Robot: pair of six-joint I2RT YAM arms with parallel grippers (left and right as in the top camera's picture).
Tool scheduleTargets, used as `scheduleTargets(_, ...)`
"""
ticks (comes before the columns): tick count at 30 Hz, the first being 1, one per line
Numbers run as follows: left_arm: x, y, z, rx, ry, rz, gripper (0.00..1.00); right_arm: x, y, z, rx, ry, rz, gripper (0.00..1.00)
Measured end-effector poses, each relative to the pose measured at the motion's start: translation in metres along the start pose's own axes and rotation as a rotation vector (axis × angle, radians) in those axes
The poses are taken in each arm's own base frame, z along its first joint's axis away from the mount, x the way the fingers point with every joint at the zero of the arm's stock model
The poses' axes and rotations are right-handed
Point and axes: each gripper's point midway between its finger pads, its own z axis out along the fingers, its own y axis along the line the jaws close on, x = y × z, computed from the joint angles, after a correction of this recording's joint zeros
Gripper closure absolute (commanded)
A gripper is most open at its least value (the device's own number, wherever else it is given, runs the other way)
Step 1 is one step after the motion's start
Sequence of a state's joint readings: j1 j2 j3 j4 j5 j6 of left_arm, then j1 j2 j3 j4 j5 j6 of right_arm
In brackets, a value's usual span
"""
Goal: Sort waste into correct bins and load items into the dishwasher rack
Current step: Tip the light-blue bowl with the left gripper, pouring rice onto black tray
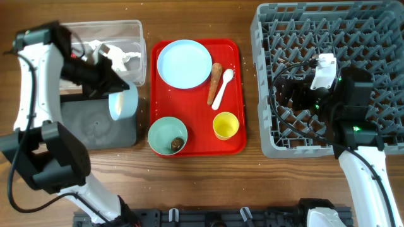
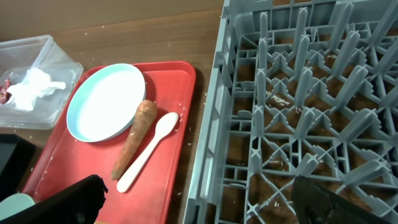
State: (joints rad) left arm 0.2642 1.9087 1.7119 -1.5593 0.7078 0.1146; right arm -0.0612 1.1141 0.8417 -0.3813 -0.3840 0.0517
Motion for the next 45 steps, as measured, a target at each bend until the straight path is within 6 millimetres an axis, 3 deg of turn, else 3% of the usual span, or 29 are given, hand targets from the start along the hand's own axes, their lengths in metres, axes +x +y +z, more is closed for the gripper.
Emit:
scheduleTargets(3, 0.007, 0.024, -0.003, 0.182, -0.015, -0.020, 0.96, 0.000, 0.000, 0.000, 0.000, 0.000, 0.004, 0.03)
scheduleTargets(8, -0.001, 0.057, -0.019, 0.392, -0.179, -0.035, 0.96, -0.001, 0.000, 0.000, 0.000, -0.003, 0.021, 0.06)
scheduleTargets(15, -0.008, 0.098, -0.074, 0.533, -0.406, -0.159, 0.96, -0.002, 0.000, 0.000, 0.000, -0.006, 0.024, 0.06)
scheduleTargets(20, 0.004, 0.096, -0.085, 0.600, -0.396, -0.248, 0.96, -0.001, 0.000, 0.000, 0.000, -0.004, 0.030, 0.06)
scheduleTargets(28, -0.001, 0.101, -0.086, 0.584, -0.430, -0.204, 0.96, 0.000, 0.000, 0.000, 0.000, 0.001, 0.042, 0.06)
scheduleTargets(32, -0.008, 0.115, -0.092, 0.563, -0.479, -0.206, 0.96, 0.000, 0.000, 0.000, 0.000, 0.001, 0.042, 0.06)
scheduleTargets(35, -0.015, 0.138, -0.099, 0.523, -0.529, -0.249, 0.96, 0.000, 0.000, 0.000, 0.000, 0.000, 0.041, 0.06)
scheduleTargets(39, -0.021, 0.148, -0.102, 0.526, -0.553, -0.290, 0.96, 0.000, 0.000, 0.000, 0.000, -0.001, 0.041, 0.06)
scheduleTargets(45, -0.017, 0.145, -0.099, 0.551, -0.522, -0.328, 0.96, 0.000, 0.000, 0.000, 0.000, 0.001, 0.042, 0.06)
